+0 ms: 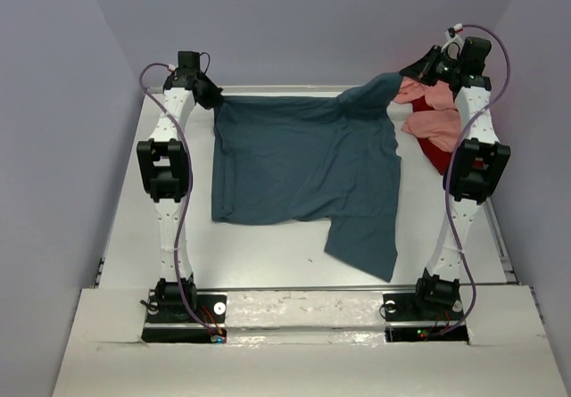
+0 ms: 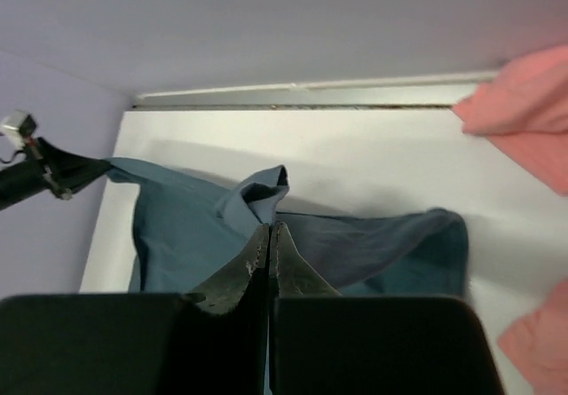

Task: Fold and stack the t-shirts
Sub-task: Fold the flattened tshirt in 1/3 of the way

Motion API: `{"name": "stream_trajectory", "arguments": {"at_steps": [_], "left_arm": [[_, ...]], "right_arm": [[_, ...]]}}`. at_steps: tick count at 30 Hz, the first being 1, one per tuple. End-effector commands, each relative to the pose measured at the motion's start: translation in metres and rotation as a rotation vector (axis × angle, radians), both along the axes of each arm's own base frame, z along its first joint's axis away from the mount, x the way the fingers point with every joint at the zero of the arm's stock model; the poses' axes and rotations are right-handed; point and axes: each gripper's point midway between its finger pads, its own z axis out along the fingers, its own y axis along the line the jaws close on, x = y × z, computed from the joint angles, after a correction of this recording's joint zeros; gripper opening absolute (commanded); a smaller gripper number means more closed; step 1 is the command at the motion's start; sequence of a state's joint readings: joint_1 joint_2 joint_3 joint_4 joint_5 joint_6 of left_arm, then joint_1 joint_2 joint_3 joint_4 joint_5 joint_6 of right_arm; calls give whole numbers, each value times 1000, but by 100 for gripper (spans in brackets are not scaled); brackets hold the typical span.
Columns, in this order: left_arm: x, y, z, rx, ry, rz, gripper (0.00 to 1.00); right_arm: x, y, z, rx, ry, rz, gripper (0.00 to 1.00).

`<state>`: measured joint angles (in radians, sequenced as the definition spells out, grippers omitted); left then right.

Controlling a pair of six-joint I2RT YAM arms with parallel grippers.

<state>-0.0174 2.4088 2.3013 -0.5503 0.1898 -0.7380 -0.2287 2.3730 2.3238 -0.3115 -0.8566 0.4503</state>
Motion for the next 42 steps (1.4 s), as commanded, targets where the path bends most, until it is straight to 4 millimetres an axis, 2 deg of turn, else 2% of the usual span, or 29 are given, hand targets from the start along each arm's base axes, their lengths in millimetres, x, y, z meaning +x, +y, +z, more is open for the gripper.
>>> {"name": "stream_trajectory", "arguments": {"at_steps": [1, 10, 19, 26, 42], "left_arm": [[-7, 5, 57, 11, -87, -6, 0], [-12, 4, 55, 8, -71, -20, 0], [-27, 0, 53, 1, -44, -43, 0], [-43, -12, 41, -4, 20, -65, 0], [-61, -16, 15, 6, 132, -87, 0]], "right_arm": [[-16, -16, -17, -125, 112, -100, 0], [-40, -2, -48, -175, 217, -78, 0], [-57, 5, -52, -185, 243, -65, 0], [-73, 8, -54, -189, 273, -57, 0], [-107, 15, -82, -216, 370, -32, 0]]}}
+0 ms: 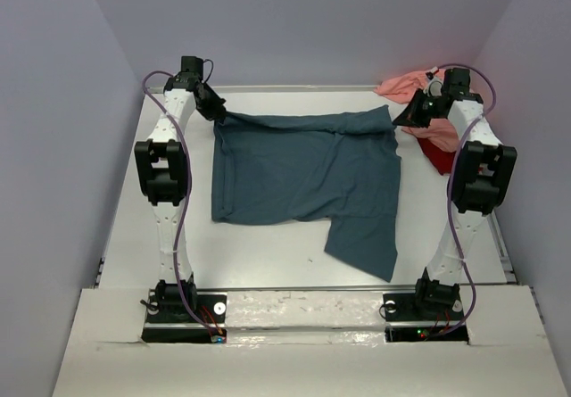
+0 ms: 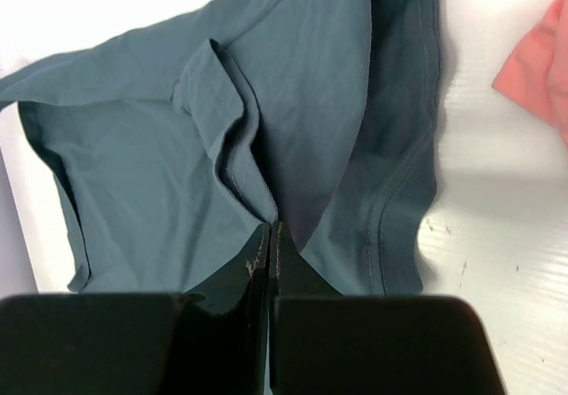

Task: Fold and stack the t-shirts
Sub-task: Fold the flattened tshirt in 1/3 of the way

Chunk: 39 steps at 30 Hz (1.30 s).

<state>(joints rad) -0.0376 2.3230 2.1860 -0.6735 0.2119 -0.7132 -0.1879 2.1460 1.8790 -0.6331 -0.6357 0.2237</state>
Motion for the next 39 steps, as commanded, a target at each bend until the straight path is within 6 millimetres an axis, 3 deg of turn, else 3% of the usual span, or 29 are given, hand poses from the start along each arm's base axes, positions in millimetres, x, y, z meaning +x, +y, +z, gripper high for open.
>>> {"name": "stream_trajectory", "arguments": {"at_steps": [1, 19, 26, 27, 31, 39], "left_arm": [[-14, -2, 26, 1, -9, -35, 0], [-35, 0, -7, -14, 119, -57, 0], [-38, 11, -13, -1, 143, -45, 0], [-37, 26, -14, 0, 145, -22, 0], [-38, 40, -18, 3, 154, -3, 0], [-37, 41, -27, -19, 161, -15, 0]], "right_arm": [[-10, 4, 26, -35, -51, 21, 0], [-29, -11, 4, -119, 66, -34, 0], [-34, -15, 1, -143, 86, -47, 0], [-35, -15, 0, -144, 89, -46, 0], [-39, -15, -3, -148, 101, -51, 0], [-46, -19, -5, -151, 112, -60, 0]]}}
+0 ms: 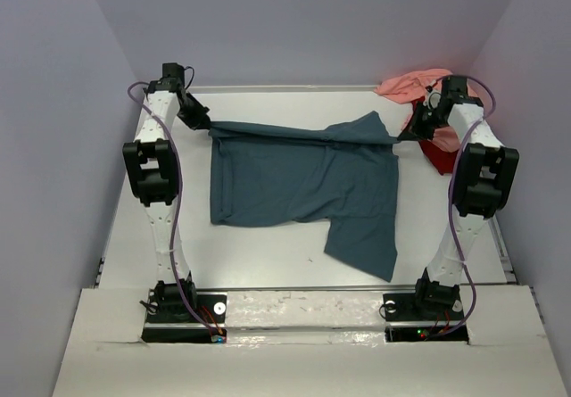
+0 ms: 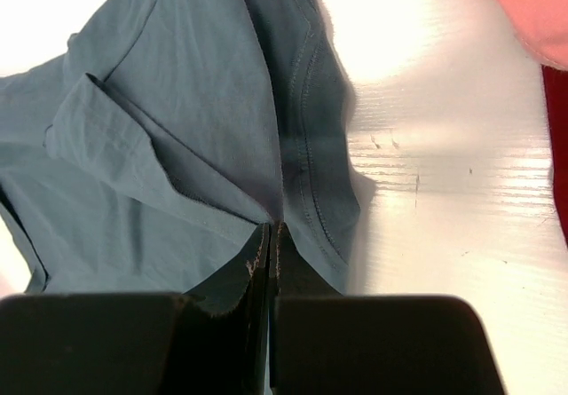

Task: Fold and stack the t-shirts
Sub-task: Fold the flattened tshirt in 1/3 of the way

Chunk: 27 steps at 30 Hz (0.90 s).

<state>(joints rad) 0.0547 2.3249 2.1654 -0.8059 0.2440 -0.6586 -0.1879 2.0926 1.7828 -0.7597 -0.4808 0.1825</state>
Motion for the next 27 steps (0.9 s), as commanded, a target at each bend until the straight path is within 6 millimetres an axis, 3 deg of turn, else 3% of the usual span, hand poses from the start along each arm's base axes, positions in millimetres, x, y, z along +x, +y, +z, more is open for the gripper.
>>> {"name": "stream_trajectory", "arguments": {"at_steps": [1, 11, 13, 14, 16, 18, 21, 27], "left_arm": [[-7, -7, -7, -30, 16, -47, 0], [-14, -31, -17, -67, 44, -129, 1], [-17, -34, -17, -66, 49, -139, 17], [-18, -35, -17, -65, 49, -143, 24], [-18, -35, -10, -48, 34, -149, 58], [-16, -31, -3, -23, 15, -137, 71], [-10, -28, 18, -1, -44, -124, 79], [-3, -15, 48, 35, -111, -100, 83]], "right_arm": [[-4, -3, 27, -34, -59, 5, 0], [-13, 6, 13, 13, -20, 31, 0], [-14, 6, 10, 14, -12, 29, 0], [-14, 7, 10, 18, -7, 33, 7], [-11, 6, 11, 15, -13, 31, 41], [-7, 4, 18, 6, -31, 29, 52], [6, 1, 33, -9, -78, 23, 65], [34, -1, 57, 4, -155, 13, 68]]}}
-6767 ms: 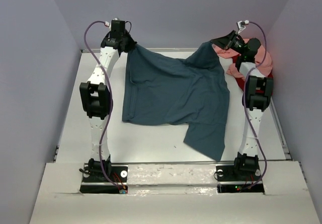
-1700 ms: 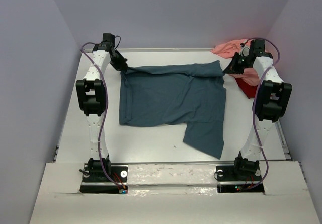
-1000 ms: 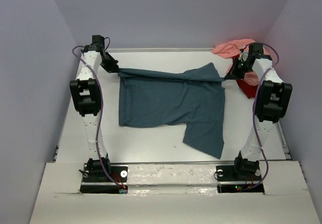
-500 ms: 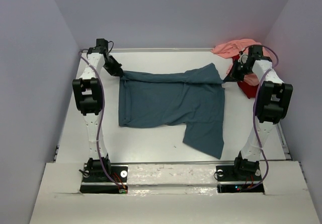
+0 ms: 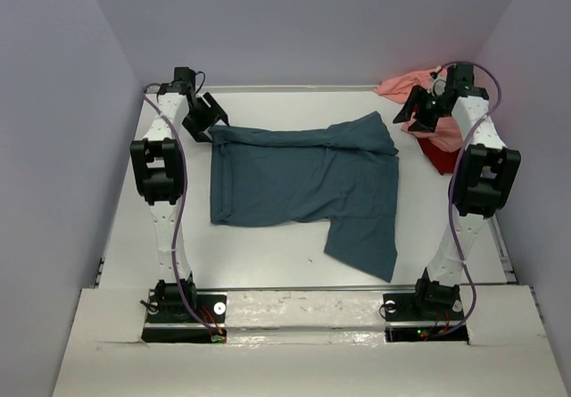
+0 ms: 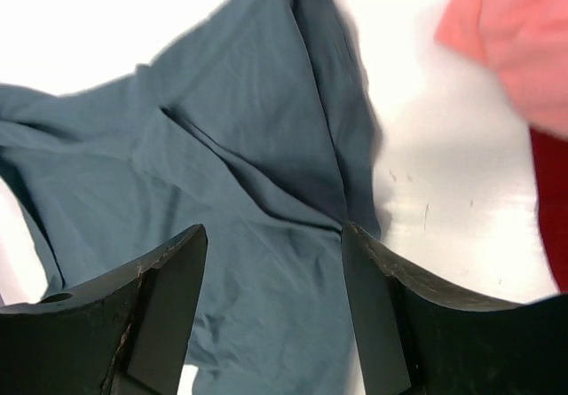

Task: Fold and stack the t-shirts
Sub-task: Fold the flattened tshirt in 1/3 of the way

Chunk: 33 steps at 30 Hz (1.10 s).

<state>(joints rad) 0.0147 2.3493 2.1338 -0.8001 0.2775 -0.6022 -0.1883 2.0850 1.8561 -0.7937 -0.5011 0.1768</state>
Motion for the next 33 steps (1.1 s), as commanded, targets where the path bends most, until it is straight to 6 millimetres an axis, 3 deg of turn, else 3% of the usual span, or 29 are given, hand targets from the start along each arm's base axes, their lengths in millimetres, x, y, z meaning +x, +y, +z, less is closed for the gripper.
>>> {"name": "stream_trajectory", "arguments": {"at_steps": [1, 2, 3, 13, 16, 18, 19, 20, 26, 33], "left_arm": [[9, 12, 76, 37, -168, 9, 83], [10, 14, 79, 41, -179, 14, 83], [11, 19, 84, 46, -197, 22, 83], [15, 31, 93, 35, -222, 28, 83], [15, 29, 96, 27, -234, 22, 83], [14, 29, 95, 26, -232, 20, 83], [14, 29, 95, 27, -232, 19, 83], [14, 29, 95, 28, -231, 18, 83], [12, 30, 90, 40, -215, 1, 82], [11, 31, 85, 49, -202, -7, 82]], "right_arm": [[30, -2, 30, 6, -108, 0, 68], [38, 1, 38, 27, -140, 18, 68], [44, 3, 26, 50, -123, 18, 68], [85, 15, -12, 139, -148, 49, 68], [98, 12, -9, 132, -179, 49, 68], [104, 17, -18, 139, -172, 54, 67], [110, 17, -11, 140, -195, 57, 68], [113, 16, -19, 143, -186, 56, 68], [128, 33, -20, 157, -212, 80, 67], [132, 54, -44, 167, -184, 103, 66]]}}
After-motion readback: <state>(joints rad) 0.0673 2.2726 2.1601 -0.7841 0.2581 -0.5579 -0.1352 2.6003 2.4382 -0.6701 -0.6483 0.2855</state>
